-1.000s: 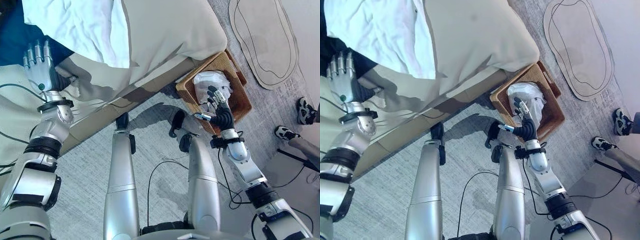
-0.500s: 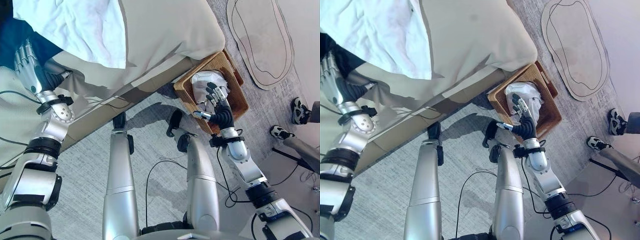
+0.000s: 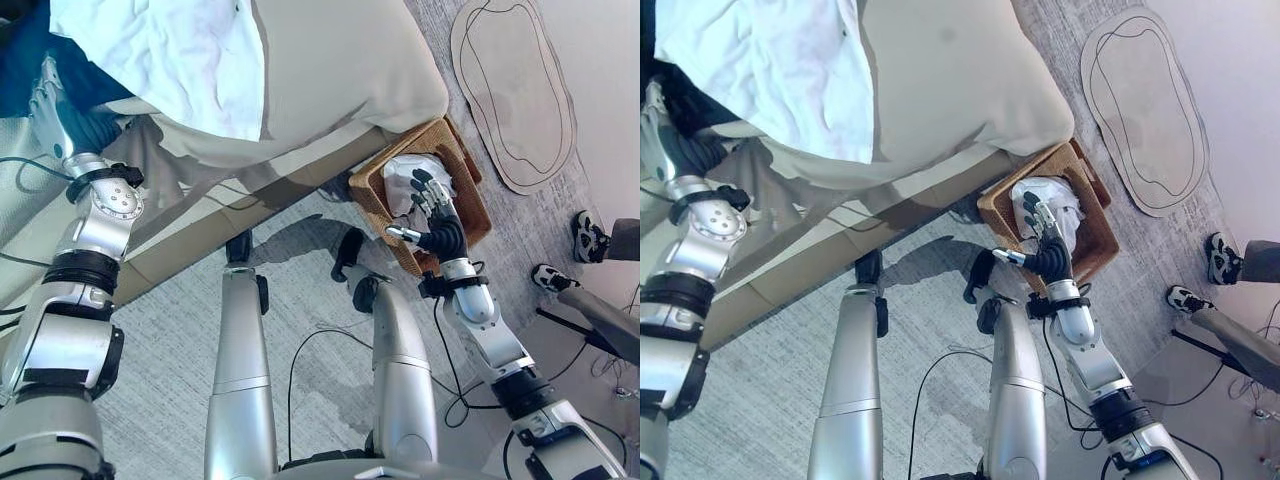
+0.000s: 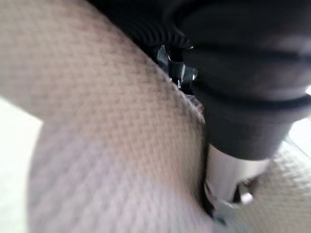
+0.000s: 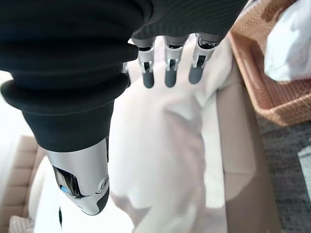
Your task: Pick up clothes into the bucket
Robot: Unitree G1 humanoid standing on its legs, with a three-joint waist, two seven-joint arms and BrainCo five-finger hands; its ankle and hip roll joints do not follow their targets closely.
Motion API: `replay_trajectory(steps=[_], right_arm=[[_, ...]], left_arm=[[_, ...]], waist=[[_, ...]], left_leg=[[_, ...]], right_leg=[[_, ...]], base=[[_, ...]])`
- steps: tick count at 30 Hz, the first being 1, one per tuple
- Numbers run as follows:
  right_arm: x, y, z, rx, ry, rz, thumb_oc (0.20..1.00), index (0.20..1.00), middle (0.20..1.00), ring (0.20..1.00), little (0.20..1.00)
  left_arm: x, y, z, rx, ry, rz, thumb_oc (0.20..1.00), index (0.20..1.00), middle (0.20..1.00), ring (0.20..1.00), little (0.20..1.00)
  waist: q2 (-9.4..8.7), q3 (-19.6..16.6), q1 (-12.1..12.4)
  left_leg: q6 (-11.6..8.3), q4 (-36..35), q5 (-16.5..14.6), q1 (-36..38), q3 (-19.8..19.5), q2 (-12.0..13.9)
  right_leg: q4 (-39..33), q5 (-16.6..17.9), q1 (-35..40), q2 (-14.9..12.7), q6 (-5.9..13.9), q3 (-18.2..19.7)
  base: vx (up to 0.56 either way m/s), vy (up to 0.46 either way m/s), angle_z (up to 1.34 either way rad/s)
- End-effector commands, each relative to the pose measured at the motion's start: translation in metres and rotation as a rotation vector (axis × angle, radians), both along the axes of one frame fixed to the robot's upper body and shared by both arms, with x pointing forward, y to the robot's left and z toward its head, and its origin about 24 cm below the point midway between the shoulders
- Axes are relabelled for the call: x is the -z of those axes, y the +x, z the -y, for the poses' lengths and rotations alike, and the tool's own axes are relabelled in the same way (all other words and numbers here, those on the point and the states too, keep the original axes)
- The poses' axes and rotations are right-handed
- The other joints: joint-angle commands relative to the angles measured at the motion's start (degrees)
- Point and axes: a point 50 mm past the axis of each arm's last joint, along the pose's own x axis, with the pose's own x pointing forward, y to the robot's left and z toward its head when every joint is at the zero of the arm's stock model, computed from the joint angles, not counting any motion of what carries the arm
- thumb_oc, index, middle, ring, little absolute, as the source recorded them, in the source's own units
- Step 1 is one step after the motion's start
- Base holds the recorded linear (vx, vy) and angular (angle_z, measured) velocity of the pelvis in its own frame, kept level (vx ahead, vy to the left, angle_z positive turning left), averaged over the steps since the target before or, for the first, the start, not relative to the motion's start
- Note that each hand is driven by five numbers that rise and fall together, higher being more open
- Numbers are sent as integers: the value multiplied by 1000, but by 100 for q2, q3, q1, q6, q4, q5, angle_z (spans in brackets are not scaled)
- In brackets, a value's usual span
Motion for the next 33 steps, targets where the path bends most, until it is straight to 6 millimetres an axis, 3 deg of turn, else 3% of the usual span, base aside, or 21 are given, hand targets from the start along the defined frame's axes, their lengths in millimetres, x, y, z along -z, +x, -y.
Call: replay_trajectory(steps=[1,7,15,19,20,21,22,25,26,28,29,33], right_arm=[[-2,-8,6,0,24,29,1000,1000,1000,1000,1000],[7,-8,5,5,12,-9,1000,1000,1000,1000,1000],[17,-7,6,28,-1,-49,1000,1000,1000,1000,1000],[25,-7,10,55,-14,-79,1000,1000,1000,1000,1000],[26,-7,10,58,-15,-86,1000,1000,1000,1000,1000],[27,-8,10,57,-16,-89,1000,1000,1000,1000,1000],[31,-8,11,68,-23,-104,1000,1000,1000,1000,1000],[37,-8,11,75,-39,-128,1000,1000,1000,1000,1000],[37,-8,11,75,-39,-129,1000,1000,1000,1000,1000],[43,-8,12,86,-44,-158,1000,1000,1000,1000,1000],[43,-8,12,86,-44,-158,1000,1000,1000,1000,1000],[48,-7,11,96,-54,-183,1000,1000,1000,1000,1000]], left_arm=[[-26,-9,-30,-103,-87,38,200,200,200,200,200],[1,-6,-24,-73,-123,-10,200,200,200,200,200],[38,-7,-11,-9,-180,-47,200,200,200,200,200],[63,-10,4,59,-211,-71,200,200,200,200,200],[71,-10,8,77,-228,-85,200,200,200,200,200],[72,-10,8,75,-229,-87,200,200,200,200,200],[83,-13,19,120,-259,-85,200,200,200,200,200],[108,-18,29,157,-306,-130,200,200,200,200,200],[108,-18,29,157,-307,-130,200,200,200,200,200],[130,-23,42,204,-385,-161,200,200,200,200,200],[130,-23,42,204,-386,-161,200,200,200,200,200],[152,-30,72,326,-489,-176,200,200,200,200,200]], waist=[[159,-237,-44],[189,-255,4],[211,-267,128],[266,-320,215],[261,-318,222],[273,-332,227],[288,-349,285],[351,-409,350],[353,-398,349],[420,-466,420],[423,-459,418],[550,-569,523]], left_leg=[[195,108,-170,243,246,-5],[174,-135,-74,530,340,34],[70,-1029,208,1438,424,86],[28,-1610,375,2046,458,93],[48,-1805,626,2156,498,70],[18,-1788,449,2247,467,97],[40,-2075,712,2470,512,60],[16,-2391,796,2916,538,77],[16,-2405,801,2938,536,78],[5,-2620,851,3259,523,65],[4,-2629,854,3274,521,65],[-11,-2843,924,3599,469,57]], right_leg=[[432,15,176,-95,398,281],[236,93,384,-97,380,267],[-577,379,1216,-81,404,134],[-1048,513,1782,-89,416,87],[-1250,711,1914,-131,352,25],[-1198,566,1977,-95,422,70],[-1477,785,2217,-135,366,6],[-1726,828,2640,-159,377,-56],[-1738,832,2663,-157,377,-60],[-1899,835,2989,-188,365,-82],[-1907,837,3005,-187,365,-85],[-2011,803,3322,-226,351,-136]], base=[[0,0,0],[0,0,0],[-12,-28,2],[11,-28,2],[0,0,0],[-22,-3,5],[52,-29,11],[56,-13,2],[71,-22,-1],[76,-34,1],[79,-27,3],[70,-35,7]])
